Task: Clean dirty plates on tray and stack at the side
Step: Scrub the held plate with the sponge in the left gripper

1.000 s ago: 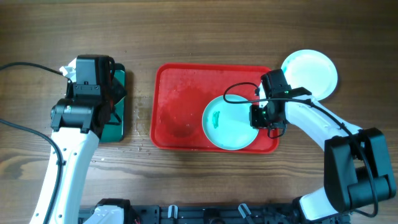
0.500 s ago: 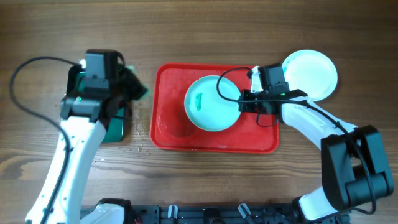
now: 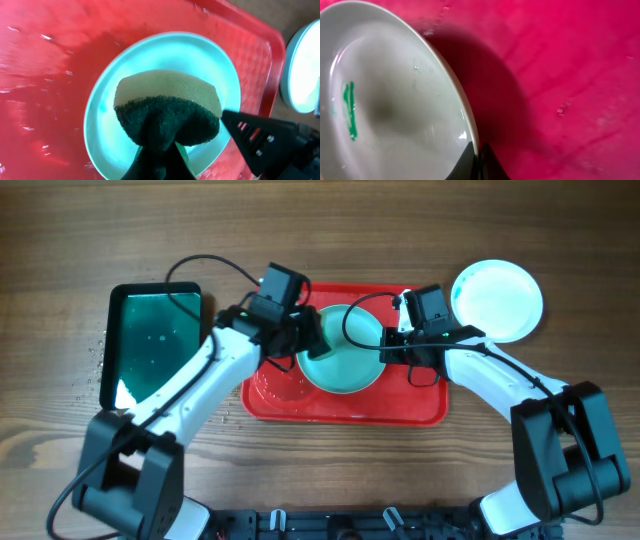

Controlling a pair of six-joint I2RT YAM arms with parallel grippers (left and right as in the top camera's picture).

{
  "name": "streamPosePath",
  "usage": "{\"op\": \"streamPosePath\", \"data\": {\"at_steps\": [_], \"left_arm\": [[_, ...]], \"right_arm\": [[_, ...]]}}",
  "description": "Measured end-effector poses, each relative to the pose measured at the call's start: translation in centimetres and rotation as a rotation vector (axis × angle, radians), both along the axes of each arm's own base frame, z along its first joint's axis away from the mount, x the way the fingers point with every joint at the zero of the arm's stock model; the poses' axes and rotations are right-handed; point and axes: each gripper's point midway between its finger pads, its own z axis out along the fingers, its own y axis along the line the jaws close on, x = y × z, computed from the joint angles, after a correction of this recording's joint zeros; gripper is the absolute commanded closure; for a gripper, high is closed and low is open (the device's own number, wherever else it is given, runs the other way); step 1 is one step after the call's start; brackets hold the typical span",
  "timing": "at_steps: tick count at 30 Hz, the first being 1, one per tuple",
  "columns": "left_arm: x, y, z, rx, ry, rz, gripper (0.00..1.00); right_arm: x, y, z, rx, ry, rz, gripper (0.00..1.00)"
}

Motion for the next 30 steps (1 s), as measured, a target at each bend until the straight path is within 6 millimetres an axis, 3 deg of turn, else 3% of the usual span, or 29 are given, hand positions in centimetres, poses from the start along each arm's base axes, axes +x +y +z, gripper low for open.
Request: {"op": "streamPosePath", "data": {"at_steps": [9, 18, 23, 30], "left_arm": [[0.2, -3.4, -1.7, -0.017, -0.028, -0.069, 0.96], [0.5, -4.7, -6.1, 0.005, 0.013, -0.092, 0.96], [0.5, -4.3, -7.1, 0.033, 0.026, -0.082, 0.96], [0.4, -0.5, -8.0, 0.249, 0.020, -0.005, 0.96]], "right_arm": [[-0.3, -0.6, -0.3, -0.029, 0.017, -0.020, 0.96], [-0.4, -0.6, -0.7, -0.030, 0.029, -0.026, 0.96], [-0.5, -0.7, -0.9, -0.033, 0.037, -0.026, 0.96], [-1.0, -0.6, -1.1, -0.035, 0.057, -0.023, 0.96]]}}
